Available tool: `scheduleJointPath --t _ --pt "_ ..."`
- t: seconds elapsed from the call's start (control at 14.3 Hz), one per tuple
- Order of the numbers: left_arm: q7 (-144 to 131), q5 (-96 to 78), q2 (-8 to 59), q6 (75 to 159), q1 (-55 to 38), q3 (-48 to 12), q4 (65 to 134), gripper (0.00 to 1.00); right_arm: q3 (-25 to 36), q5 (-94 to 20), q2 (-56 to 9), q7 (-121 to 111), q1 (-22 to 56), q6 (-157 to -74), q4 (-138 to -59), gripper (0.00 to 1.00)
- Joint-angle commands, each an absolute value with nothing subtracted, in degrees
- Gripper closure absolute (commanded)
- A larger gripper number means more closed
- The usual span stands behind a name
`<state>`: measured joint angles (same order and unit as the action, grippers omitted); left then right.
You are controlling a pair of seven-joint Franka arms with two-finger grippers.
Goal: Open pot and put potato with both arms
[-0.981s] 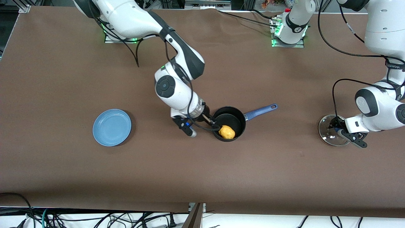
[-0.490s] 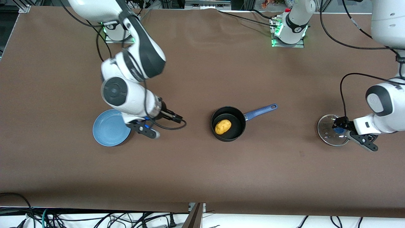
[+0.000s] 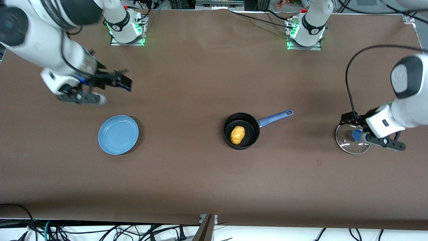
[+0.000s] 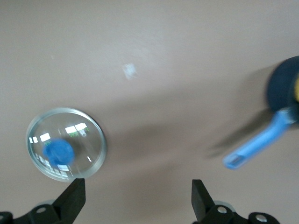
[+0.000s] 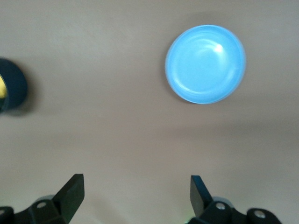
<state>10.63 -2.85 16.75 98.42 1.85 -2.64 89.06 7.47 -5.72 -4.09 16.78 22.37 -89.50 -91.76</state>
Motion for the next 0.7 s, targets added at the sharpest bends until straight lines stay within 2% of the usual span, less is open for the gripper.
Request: scheduleJointPath --t 0.0,0.14,0.28,0.63 --pt "5.5 -2.3 11.4 90.6 2.2 -3.5 86.9 0.00 1.2 -2.7 2.5 7.6 12.5 -87.2 -96.5 0.00" --pt "2.2 -1.9 9.8 84.0 1.2 -3.6 82.9 0.00 -1.1 -0.7 4.0 1.0 7.5 -86.4 -96.3 0.00" --pt "-3.1 -1.7 8.9 79.0 1.1 -4.3 81.0 0.00 -0.5 0.1 4.6 -1.4 7.2 -85.6 -95.5 0.00" --pt "-2.9 -1.6 8.9 79.2 1.8 -5.1 81.8 0.00 0.1 1.5 4.1 -1.1 7.2 -85.4 -93.7 0.00"
